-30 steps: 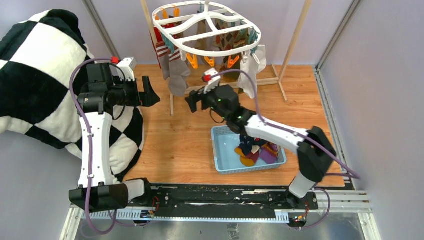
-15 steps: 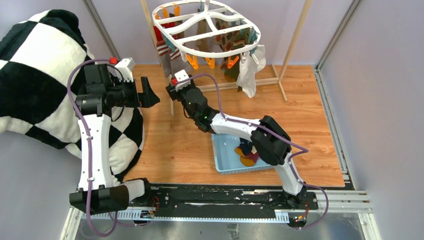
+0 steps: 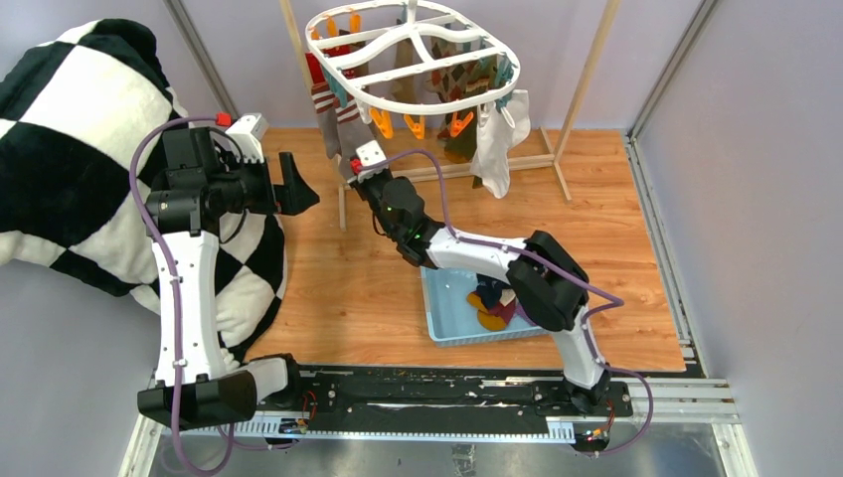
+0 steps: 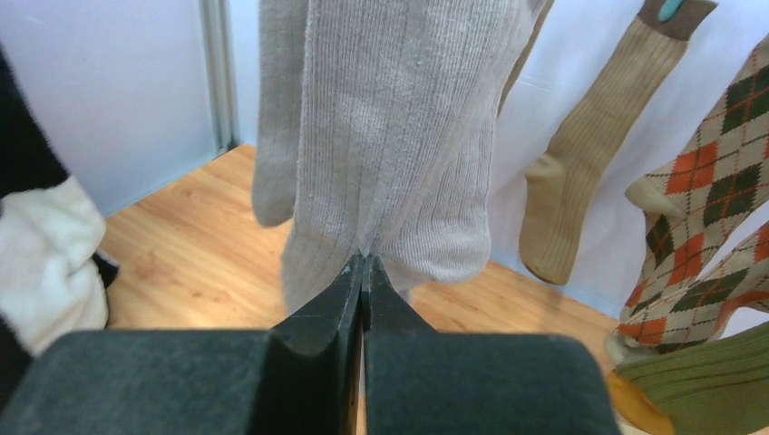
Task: Remove the socks clipped to the hanger
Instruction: Remove the sock from the hanger.
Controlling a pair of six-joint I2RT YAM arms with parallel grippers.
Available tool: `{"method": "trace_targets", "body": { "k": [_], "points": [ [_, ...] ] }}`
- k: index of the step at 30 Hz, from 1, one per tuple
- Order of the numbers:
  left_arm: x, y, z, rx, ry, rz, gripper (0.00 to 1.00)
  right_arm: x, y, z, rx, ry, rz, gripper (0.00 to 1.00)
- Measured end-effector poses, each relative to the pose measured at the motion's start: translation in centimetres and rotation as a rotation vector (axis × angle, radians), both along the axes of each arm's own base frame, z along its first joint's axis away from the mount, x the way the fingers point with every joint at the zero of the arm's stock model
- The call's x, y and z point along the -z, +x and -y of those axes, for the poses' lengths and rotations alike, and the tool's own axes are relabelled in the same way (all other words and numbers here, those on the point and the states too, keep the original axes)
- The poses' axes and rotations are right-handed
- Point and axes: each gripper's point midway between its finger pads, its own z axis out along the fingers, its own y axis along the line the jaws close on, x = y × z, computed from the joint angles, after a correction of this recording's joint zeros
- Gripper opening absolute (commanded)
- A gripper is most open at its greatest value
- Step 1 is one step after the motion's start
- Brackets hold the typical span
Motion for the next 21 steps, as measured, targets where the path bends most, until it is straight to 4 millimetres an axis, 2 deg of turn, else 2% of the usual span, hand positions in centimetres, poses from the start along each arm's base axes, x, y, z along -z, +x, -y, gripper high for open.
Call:
{"method": "trace_targets", "body": {
  "k": [4, 10, 14, 17, 21],
  "points": [
    [-0.8, 0.3, 0.6, 0.032, -0.031, 0.007, 1.00, -0.3, -2.4, 1.7, -0.069, 0.011, -0.012, 0.00],
    [-1.7, 1.6, 1.5, 0.069, -0.101, -0.007, 1.00, -3.5, -5.9, 4.2, -0.157, 0.119, -0.005, 0.00],
    [-2.4, 2.2, 2.2, 0.084, -0.158, 0.000, 1.00, -4.8, -7.8, 5.1, -0.224, 0.174, -0.016, 0.00],
    [-3.8, 2.9, 3.0, 0.096, -0.200, 0.045, 1.00, -5.5, -9.0, 5.1, -0.282, 0.211, -0.035, 0.00],
    [-6.8, 4.2, 4.6, 0.122, -0.277, 0.131, 1.00, -6.2, -10.4, 5.1, -0.342, 0.240, -0.054, 0.00]
  ]
}}
